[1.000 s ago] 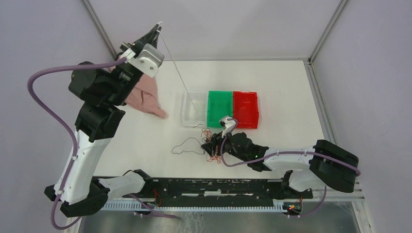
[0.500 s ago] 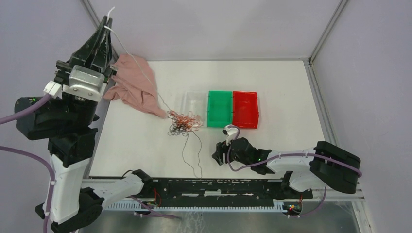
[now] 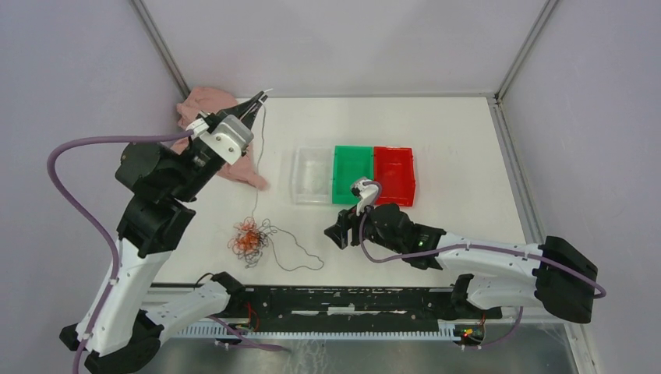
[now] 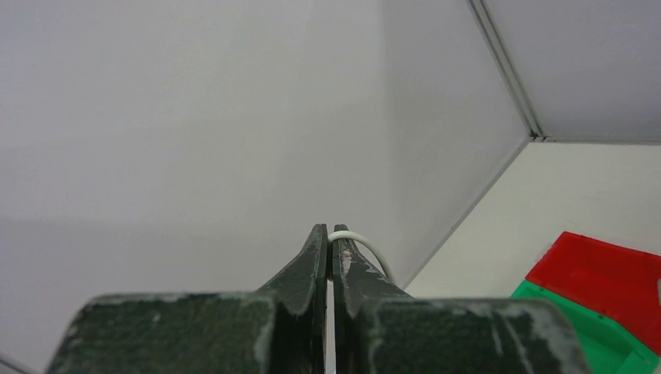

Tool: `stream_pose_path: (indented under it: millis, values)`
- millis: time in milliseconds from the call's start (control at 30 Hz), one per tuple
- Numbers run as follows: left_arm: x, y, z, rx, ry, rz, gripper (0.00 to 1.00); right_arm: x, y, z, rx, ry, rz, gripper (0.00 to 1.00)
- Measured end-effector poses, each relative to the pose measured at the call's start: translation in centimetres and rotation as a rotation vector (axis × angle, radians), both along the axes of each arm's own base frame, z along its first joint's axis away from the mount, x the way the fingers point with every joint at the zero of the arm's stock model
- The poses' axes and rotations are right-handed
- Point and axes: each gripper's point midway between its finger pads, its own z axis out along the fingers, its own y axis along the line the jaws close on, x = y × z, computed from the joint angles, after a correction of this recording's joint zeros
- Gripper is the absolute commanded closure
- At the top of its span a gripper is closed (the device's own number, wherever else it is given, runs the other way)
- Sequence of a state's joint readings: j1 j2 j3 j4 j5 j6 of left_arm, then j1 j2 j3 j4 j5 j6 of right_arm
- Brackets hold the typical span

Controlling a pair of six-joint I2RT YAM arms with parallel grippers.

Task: Untangle the cables
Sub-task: Untie the cable.

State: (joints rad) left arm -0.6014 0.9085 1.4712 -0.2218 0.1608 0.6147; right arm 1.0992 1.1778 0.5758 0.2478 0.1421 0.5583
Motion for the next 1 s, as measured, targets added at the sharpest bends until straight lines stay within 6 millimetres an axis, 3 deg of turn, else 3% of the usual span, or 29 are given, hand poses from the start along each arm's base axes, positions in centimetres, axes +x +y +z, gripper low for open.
stream_pose_path:
  millis: [200, 400, 600, 667, 1000]
  values:
    - [-1.2, 0.0, -0.2, 0.01, -0.001, -0.035, 0.97, 0.2, 1.3, 1.7, 0.012, -0.013, 0.031, 0.33]
    - [-2.5, -0.5, 0.1, -0.019, 0.013, -0.107, 0.97, 0.2, 1.4, 1.8, 0.0, -0.02, 0.041, 0.34]
    - [-3.4, -1.9, -1.8, -0.016, 0.093, -0.205, 0.97, 0.2, 1.1, 1.6, -0.027, -0.019, 0.043, 0.36]
    - [-3.2, -2.2, -3.5, -0.004, 0.132, -0.215, 0.97, 0.1, 0.9, 1.5, -0.034, -0.017, 0.045, 0.36]
    - [-1.5, -3.5, -16.5, 0.137, 0.408, -0.204, 0.97, 0.0, 0.7, 2.0, -0.026, -0.024, 0.045, 0.35]
